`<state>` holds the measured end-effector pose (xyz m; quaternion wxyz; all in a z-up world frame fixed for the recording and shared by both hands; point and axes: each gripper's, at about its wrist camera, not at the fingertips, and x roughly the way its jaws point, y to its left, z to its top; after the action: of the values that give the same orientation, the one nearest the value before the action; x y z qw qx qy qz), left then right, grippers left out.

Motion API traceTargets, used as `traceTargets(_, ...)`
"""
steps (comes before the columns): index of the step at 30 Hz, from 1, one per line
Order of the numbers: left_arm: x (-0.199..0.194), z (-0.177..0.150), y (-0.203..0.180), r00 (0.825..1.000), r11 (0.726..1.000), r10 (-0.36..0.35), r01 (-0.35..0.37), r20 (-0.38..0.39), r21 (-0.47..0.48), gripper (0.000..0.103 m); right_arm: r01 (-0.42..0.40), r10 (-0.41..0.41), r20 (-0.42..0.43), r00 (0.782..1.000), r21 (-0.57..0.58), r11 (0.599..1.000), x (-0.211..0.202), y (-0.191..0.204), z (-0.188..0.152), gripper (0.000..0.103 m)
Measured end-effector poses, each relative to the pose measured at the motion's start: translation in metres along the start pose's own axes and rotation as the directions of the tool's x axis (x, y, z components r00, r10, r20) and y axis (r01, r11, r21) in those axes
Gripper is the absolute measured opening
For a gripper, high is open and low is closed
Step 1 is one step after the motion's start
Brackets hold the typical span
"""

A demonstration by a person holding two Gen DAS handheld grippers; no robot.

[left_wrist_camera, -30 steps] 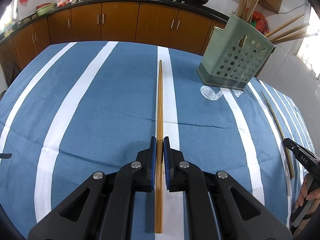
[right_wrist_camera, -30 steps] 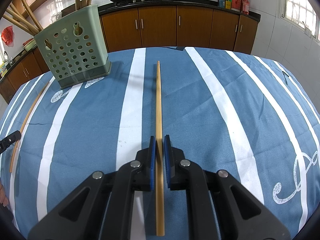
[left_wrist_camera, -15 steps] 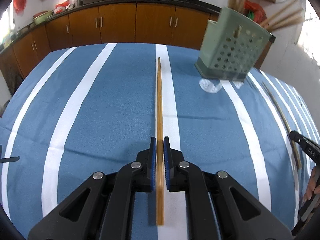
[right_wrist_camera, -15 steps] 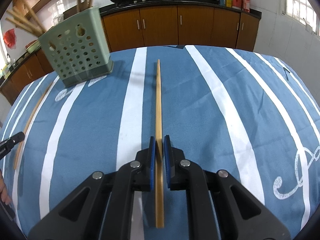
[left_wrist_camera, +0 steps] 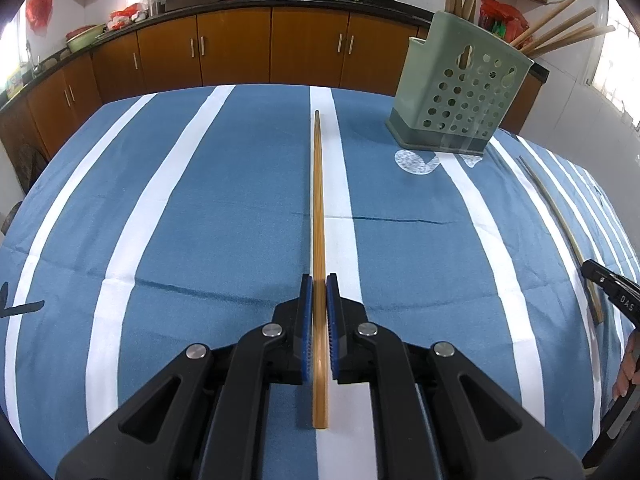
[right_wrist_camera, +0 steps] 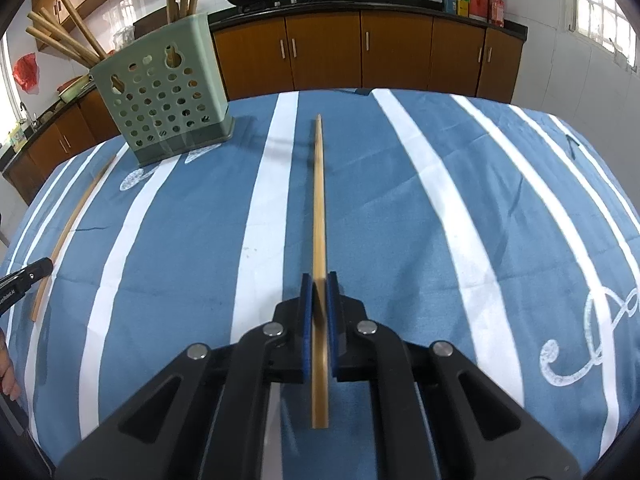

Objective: Organize utensils
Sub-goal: 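Lift the chopsticks with both tools and carry them above the green holder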

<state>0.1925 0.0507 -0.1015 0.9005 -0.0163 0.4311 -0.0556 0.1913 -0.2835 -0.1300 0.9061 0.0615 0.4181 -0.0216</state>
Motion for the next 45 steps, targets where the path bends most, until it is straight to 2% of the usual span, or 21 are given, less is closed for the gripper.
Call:
traceTargets(6, -0.03, 0.016, 0.006, 0.996, 1.0, -0.009, 0.011, 0.088, -0.018, 0.008, -0.004, 0.004, 0.123, 0.992, 0.0, 1.0, -0.037, -0.003, 0.021, 0.008)
traceTargets(13, -0.064, 0.037, 0.008, 0.978, 0.999, -0.009, 0.016, 0.207, -0.028, 0.008, 0.001, -0.002, 0.197, 0.98, 0.006, 1.0, -0.06, -0.007, 0.036, 0.008)
traceTargets(18, -0.073, 0.044, 0.009, 0.97, 0.999, -0.009, 0.018, 0.242, -0.036, 0.008, -0.001, -0.002, 0.242, 0.97, 0.013, 1.0, -0.073, -0.007, 0.044, 0.008)
traceTargets(27, -0.079, 0.049, 0.005, 0.965, 1.0, -0.008, 0.016, 0.26, -0.026, 0.008, -0.006, 0.001, 0.258, 0.966, 0.018, 1.0, -0.076, -0.007, 0.048, 0.008)
traceTargets(30, -0.085, 0.055, 0.004, 0.961, 1.0, -0.011, 0.016, 0.276, -0.019, 0.008, -0.012, 0.005, 0.297, 0.955, 0.022, 1.0, -0.086, -0.006, 0.056, 0.008)
traceTargets(36, -0.11, 0.07, -0.002, 0.94, 1.0, -0.026, 0.021, 0.339, 0.018, 0.007, -0.036, 0.022, 0.375, 0.927, 0.029, 0.999, -0.111, -0.006, 0.075, 0.008)
traceTargets(45, -0.138, 0.09, -0.012, 0.914, 0.996, -0.081, 0.06, 0.399, 0.065, 0.007, -0.068, 0.077, 0.458, 0.885, -0.037, 0.997, -0.153, 0.012, 0.1, 0.008)
